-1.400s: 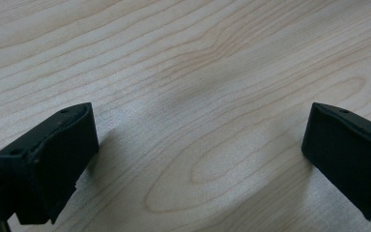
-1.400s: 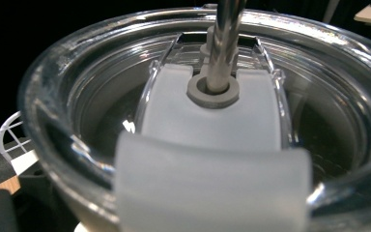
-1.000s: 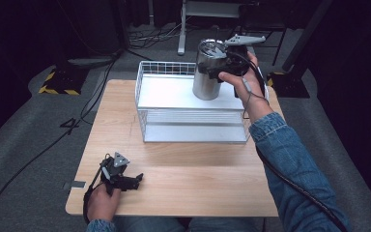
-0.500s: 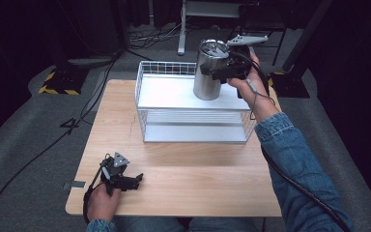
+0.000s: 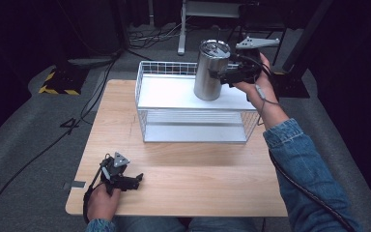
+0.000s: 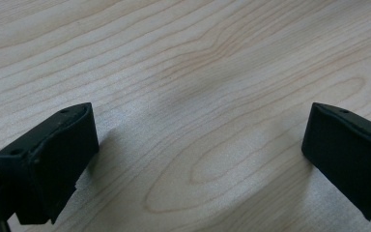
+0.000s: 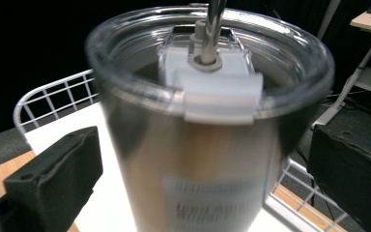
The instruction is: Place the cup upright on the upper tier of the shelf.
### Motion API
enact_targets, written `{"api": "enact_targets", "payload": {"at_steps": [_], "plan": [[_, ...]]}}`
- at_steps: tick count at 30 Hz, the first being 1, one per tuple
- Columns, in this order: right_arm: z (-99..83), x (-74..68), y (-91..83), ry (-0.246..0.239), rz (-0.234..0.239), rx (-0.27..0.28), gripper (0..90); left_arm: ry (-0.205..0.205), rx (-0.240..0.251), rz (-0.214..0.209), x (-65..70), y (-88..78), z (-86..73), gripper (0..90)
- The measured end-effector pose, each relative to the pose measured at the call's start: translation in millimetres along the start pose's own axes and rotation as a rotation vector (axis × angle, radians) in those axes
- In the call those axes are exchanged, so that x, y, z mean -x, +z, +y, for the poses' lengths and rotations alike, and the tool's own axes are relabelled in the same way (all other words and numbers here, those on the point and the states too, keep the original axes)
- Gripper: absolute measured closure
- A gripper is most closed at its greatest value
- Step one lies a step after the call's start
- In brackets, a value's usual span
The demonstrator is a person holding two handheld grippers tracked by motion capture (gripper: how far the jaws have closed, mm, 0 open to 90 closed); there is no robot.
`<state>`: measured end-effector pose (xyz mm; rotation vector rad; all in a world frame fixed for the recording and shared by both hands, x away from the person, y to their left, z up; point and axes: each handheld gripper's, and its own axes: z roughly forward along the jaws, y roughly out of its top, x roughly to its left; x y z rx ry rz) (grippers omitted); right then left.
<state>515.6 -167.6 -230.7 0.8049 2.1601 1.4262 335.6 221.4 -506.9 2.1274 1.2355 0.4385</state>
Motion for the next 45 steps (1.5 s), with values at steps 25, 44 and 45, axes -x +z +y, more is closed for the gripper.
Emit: {"api": "enact_targets", "payload": {"at_steps": [25,44,45], "plan": [[-46.7,-35.3,-105.6,-0.064,0.112,0.056,0.0,0.001,0.000,0.001,0.0,0.0,0.0,0.0],[-127.2,-40.0,-138.4,-0.021,0.081,-0.042,3.4,0.000,0.000,-0.001,0.0,0.1,0.0,0.0],[-132.2,-40.5,-138.4,-0.019,0.078,-0.048,3.6,0.000,0.000,0.000,0.0,0.0,0.1,0.0]]}}
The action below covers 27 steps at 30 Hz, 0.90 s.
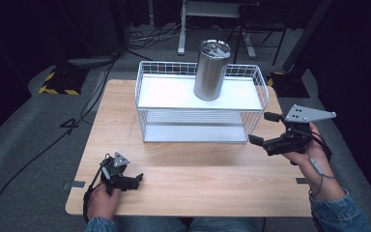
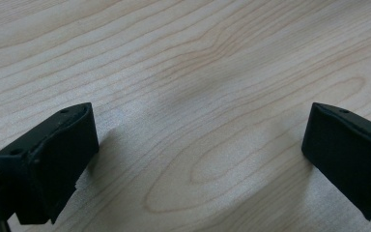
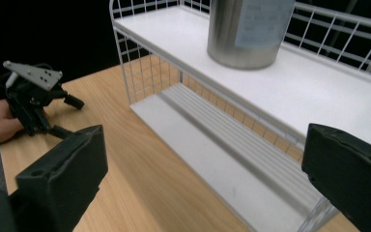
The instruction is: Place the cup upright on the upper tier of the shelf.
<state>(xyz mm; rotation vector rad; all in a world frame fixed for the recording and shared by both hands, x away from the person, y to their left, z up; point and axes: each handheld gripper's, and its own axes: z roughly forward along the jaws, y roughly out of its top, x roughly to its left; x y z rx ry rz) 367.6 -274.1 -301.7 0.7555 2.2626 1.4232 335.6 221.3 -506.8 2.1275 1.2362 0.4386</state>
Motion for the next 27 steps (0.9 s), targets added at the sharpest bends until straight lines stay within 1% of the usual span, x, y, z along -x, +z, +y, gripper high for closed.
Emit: {"api": "enact_targets", "payload": {"at_steps": [1,3,7,8,9,13,18,20,22,26,27], "plan": [[0.0,0.0,0.0,0.000,0.000,0.000,3.6,0.000,0.000,0.000,0.0,0.0,0.0,0.0],[-10.1,-2.4,1.4,-0.003,-0.008,-0.008,3.6,0.000,0.001,-0.001,0.0,0.1,0.0,0.0],[-30.7,-6.6,8.2,0.007,-0.003,-0.028,3.6,0.000,0.000,0.000,0.0,0.0,0.0,0.0],[-39.6,-7.8,10.8,0.016,-0.005,-0.033,3.6,0.000,0.000,0.000,0.0,0.0,0.0,0.0],[-39.6,-7.8,10.8,0.016,-0.005,-0.033,3.6,0.000,0.000,0.000,0.0,0.0,0.0,0.0],[-52.8,-9.5,13.3,0.026,-0.003,-0.031,3.0,0.000,0.000,0.000,0.0,0.0,0.0,0.0],[-66.2,-15.6,18.8,0.010,0.015,-0.048,1.7,0.000,0.000,0.000,0.0,0.0,0.0,0.0],[-74.4,-19.3,23.4,0.006,0.023,-0.050,1.7,0.000,0.000,0.000,0.0,0.0,0.0,0.0],[-77.3,-20.5,25.2,0.006,0.026,-0.051,1.7,0.000,0.000,0.000,0.0,0.0,0.0,0.0],[-90.0,-23.7,33.6,0.011,0.056,-0.065,1.7,0.000,0.000,0.000,0.0,0.0,0.0,0.0],[-97.6,-25.0,39.1,0.009,0.060,-0.082,1.8,0.000,0.000,0.000,0.0,0.0,0.0,0.0]]}}
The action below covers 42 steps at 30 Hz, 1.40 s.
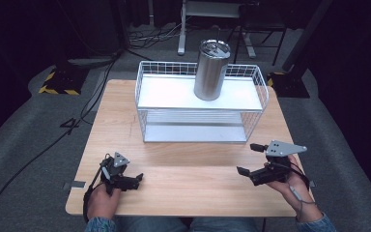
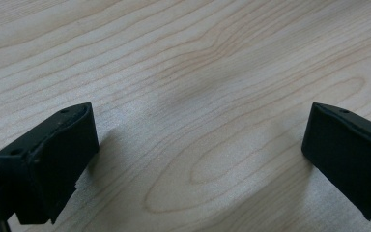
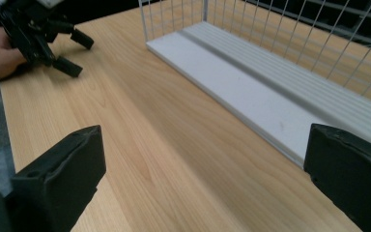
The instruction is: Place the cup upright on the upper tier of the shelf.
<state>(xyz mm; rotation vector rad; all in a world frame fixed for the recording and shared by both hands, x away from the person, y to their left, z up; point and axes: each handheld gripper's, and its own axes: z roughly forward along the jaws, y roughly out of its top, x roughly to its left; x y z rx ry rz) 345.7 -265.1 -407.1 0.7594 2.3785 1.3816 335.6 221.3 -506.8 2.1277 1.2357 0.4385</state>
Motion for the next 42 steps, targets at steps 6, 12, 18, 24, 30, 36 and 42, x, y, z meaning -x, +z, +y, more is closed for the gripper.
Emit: {"api": "enact_targets", "payload": {"at_steps": [6,12,18,24,30,36,42], "plan": [[-18.0,-0.9,15.3,0.010,0.001,-0.044,1.7,0.000,0.000,0.000,0.0,0.0,0.0,0.0],[-33.8,-2.5,29.5,0.022,0.006,-0.081,1.7,0.000,0.000,0.000,0.0,0.0,0.0,0.0],[-48.2,-4.7,41.5,0.036,0.008,-0.121,2.3,0.000,0.000,0.000,0.0,0.0,0.0,0.0],[-55.7,-6.6,46.4,0.036,0.005,-0.149,2.4,0.000,0.000,0.000,0.0,0.0,0.0,0.0],[-60.2,-7.7,54.0,0.021,-0.010,-0.202,3.9,0.000,0.000,0.000,0.0,0.0,0.0,0.0],[-63.2,-8.4,57.5,0.004,-0.028,-0.239,7.9,0.000,0.000,0.000,0.0,0.0,0.0,0.0],[-69.4,-7.4,62.2,-0.009,-0.066,-0.295,13.1,0.000,0.000,0.000,0.0,0.0,0.0,0.0]]}}
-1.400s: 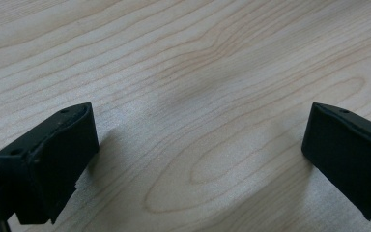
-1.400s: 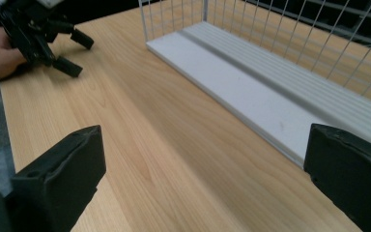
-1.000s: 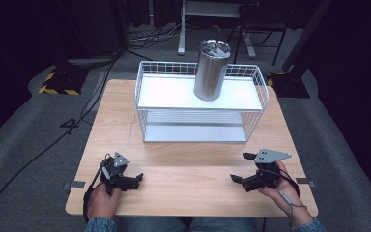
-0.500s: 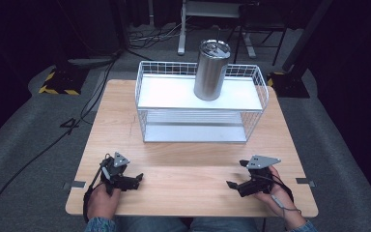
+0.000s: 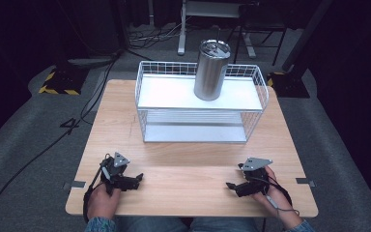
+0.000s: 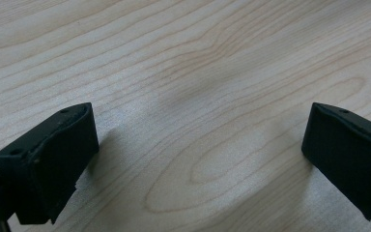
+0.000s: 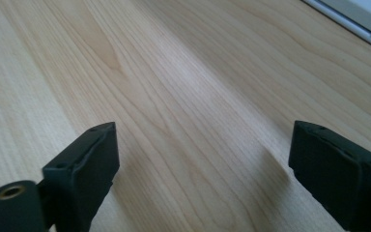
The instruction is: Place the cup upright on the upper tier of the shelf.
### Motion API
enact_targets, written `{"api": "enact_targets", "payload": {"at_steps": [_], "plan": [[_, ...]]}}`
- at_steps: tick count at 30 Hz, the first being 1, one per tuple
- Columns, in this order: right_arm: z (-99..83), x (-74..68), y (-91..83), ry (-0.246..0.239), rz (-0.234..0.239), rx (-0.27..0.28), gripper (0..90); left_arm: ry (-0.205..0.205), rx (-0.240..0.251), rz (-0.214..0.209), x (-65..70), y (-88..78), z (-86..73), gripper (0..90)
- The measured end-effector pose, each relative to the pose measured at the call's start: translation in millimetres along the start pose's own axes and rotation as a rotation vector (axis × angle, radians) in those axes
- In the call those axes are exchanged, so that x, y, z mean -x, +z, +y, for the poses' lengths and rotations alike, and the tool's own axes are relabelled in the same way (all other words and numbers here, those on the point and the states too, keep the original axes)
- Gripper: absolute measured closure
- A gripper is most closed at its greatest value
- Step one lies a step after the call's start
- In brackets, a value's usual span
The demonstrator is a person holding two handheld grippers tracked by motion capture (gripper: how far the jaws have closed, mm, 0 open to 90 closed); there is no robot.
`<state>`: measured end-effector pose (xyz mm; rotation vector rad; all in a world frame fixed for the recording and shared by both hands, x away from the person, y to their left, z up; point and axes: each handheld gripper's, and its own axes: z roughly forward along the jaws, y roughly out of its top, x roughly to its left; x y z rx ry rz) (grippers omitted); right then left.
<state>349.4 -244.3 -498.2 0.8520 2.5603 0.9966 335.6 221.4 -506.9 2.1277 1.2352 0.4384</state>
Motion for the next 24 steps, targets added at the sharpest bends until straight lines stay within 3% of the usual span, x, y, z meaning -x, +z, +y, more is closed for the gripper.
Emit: {"api": "enact_targets", "payload": {"at_steps": [2,3,24], "plan": [[-3.0,0.4,2.2,0.025,0.008,0.019,11.4,0.000,0.000,0.000,0.0,0.0,0.0,0.0],[-6.4,0.0,4.4,0.029,0.004,0.054,8.0,0.000,0.000,0.000,0.0,0.0,0.0,0.0],[-7.0,0.3,5.3,0.013,0.029,0.051,4.7,0.000,0.000,0.000,0.0,-0.1,0.0,0.0]]}}
